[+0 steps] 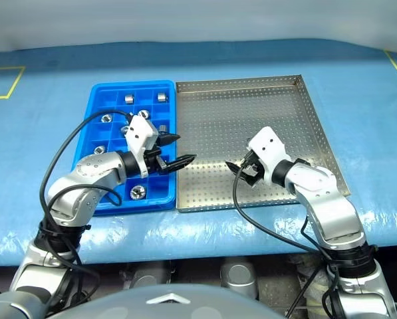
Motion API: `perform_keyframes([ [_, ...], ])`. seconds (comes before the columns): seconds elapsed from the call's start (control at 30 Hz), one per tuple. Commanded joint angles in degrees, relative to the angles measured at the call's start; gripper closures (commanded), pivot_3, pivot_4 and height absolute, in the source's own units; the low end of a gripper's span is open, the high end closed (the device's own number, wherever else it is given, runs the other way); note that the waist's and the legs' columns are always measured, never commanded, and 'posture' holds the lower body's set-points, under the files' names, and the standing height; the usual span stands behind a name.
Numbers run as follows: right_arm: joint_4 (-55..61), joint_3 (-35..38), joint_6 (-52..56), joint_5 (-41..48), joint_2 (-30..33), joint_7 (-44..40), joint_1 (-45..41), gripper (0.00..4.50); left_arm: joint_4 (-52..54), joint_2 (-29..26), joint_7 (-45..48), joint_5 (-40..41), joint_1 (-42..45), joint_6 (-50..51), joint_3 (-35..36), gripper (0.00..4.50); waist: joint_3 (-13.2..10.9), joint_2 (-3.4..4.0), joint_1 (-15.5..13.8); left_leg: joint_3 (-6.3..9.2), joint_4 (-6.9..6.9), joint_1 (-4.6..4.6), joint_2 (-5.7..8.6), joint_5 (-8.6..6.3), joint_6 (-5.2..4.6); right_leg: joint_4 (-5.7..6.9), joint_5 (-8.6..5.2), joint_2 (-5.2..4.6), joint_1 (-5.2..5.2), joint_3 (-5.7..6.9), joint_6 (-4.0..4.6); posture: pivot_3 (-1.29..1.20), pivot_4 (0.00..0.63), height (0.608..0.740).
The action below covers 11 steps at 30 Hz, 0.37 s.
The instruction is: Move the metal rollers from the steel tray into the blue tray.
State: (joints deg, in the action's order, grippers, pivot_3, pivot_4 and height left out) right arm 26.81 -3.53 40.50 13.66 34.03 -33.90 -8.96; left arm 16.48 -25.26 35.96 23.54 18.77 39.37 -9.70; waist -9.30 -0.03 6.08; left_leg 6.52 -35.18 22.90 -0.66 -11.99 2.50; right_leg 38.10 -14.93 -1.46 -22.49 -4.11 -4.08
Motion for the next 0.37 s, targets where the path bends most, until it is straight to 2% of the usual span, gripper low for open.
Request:
perform_keyframes([
  [0.03,2.17,2.74,-1.10,0.80,-0.11,0.70,0.60,0.02,1.42,-0.50,0.86,-0.61,0.41,-1.73,0.45,0.32,0.00,0.00,0.05,0.00,-0.01,0.00,0.00,0.00,0.00,0.00,0.00,0.00,0.01,0.00,-0.01,-0.14,0.150,0.740],
  [0.37,2.19,2.84,-1.24,0.90,-0.82,1.86,0.45,0.02,2.03,-0.94,0.92,-1.03,0.26,-2.26,1.27,0.32,0.00,0.00,0.12,0.00,0.00,0.00,0.01,0.00,0.00,0.00,-0.01,0.00,0.01,-0.01,-0.02,-0.14,0.150,0.740],
])
